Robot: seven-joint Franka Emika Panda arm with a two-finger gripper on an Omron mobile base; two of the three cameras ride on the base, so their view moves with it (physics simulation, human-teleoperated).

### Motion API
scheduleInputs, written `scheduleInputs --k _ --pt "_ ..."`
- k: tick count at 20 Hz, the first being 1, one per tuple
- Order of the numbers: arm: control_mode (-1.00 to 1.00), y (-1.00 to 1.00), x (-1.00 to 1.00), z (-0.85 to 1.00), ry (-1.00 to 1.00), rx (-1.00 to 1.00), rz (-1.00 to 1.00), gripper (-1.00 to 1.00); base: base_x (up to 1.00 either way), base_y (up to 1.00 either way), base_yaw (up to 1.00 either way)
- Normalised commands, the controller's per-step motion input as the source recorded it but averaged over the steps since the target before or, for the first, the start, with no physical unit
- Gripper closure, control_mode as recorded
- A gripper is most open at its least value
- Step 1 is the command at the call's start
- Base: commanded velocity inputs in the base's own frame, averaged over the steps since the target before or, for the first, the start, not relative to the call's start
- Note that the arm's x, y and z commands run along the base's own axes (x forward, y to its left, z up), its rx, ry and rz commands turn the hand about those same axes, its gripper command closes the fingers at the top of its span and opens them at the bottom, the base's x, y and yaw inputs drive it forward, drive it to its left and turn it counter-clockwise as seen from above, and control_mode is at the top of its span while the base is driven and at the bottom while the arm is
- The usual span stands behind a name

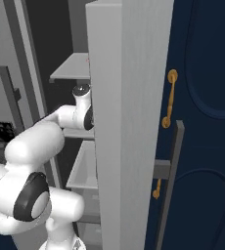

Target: Grab a lemon wedge from the fridge and one ice cube from the ice bowl, and put them in the glass of lemonade.

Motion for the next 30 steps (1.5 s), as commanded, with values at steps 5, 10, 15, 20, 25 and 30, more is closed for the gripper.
scheduleInputs --k 5,10,15,20,25,30 --pt "-1.0 -0.12 0.28 -0.36 0.0 0.0 0.0 -1.0 0.0 0.0 0.0" --pt "-1.0 -0.06 0.37 -0.39 0.0 0.0 0.0 -1.0 0.0 0.0 0.0" --pt "-1.0 -0.13 0.14 -0.42 0.0 0.08 0.06 -1.0 0.0 0.0 0.0" --pt "-1.0 -0.03 0.16 -0.05 0.0 0.03 0.02 -1.0 0.0 0.0 0.0" --pt "-1.0 -0.16 0.26 0.0 0.0 0.02 0.01 -1.0 0.0 0.0 0.0" --pt "-1.0 -0.01 0.01 -0.45 0.0 -0.05 0.02 1.0 0.0 0.0 0.0"
